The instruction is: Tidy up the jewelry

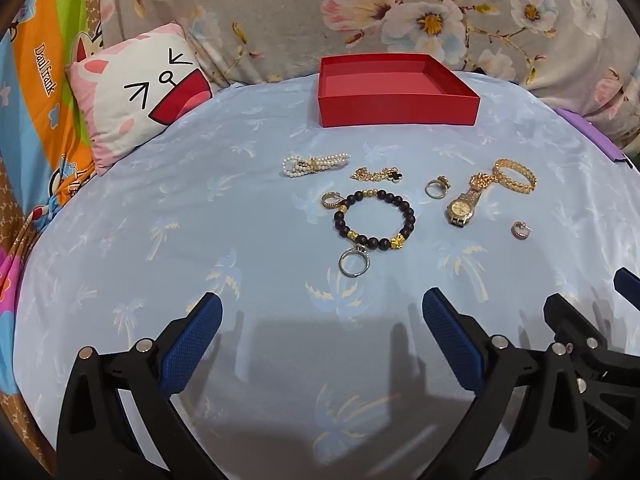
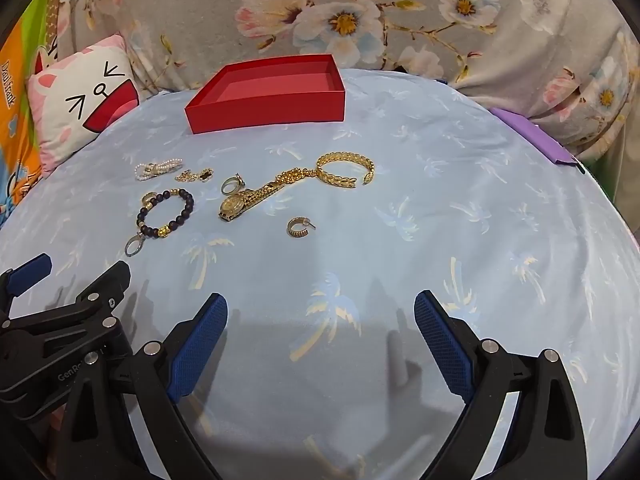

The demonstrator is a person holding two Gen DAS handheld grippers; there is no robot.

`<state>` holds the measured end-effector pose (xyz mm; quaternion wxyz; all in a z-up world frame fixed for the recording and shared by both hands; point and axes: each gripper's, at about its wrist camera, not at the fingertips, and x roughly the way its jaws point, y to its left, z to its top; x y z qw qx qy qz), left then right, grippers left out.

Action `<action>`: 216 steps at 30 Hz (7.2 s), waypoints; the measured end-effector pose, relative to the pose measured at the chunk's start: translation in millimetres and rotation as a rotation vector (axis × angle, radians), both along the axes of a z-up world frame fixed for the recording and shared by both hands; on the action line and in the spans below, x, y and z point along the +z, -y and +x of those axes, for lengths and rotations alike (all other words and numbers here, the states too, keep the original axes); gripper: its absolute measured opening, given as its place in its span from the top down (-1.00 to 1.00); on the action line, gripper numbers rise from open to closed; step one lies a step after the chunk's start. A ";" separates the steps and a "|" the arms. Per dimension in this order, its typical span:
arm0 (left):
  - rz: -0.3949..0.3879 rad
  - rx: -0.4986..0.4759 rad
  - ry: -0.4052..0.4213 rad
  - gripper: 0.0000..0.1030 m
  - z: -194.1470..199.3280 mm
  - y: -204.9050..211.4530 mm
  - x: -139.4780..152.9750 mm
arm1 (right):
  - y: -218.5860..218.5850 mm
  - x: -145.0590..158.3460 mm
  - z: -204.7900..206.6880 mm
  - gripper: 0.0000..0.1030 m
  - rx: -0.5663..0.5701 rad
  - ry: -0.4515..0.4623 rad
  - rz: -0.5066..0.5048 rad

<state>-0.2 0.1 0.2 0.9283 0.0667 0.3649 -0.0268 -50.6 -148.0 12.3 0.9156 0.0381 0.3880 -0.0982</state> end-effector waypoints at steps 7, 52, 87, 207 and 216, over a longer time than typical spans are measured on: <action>0.000 -0.001 0.003 -0.90 0.0 0.0 0.0 | 0.1 -2.8 0.8 -0.80 -0.001 -0.003 -0.001; 0.009 0.001 0.000 -0.89 0.1 0.4 -0.3 | -1.5 -4.9 1.2 -0.80 -0.001 -0.012 -0.001; 0.013 0.001 -0.002 -0.89 0.3 0.9 -0.3 | -2.6 -5.6 1.9 -0.80 -0.001 -0.015 0.002; -0.020 -0.499 -0.154 0.58 75.1 108.6 -14.6 | 93.5 6.5 98.9 -0.12 -0.025 -0.027 0.152; -0.122 -0.496 -0.183 0.59 75.9 99.0 -3.7 | 94.2 12.4 98.0 -0.12 -0.022 -0.013 0.145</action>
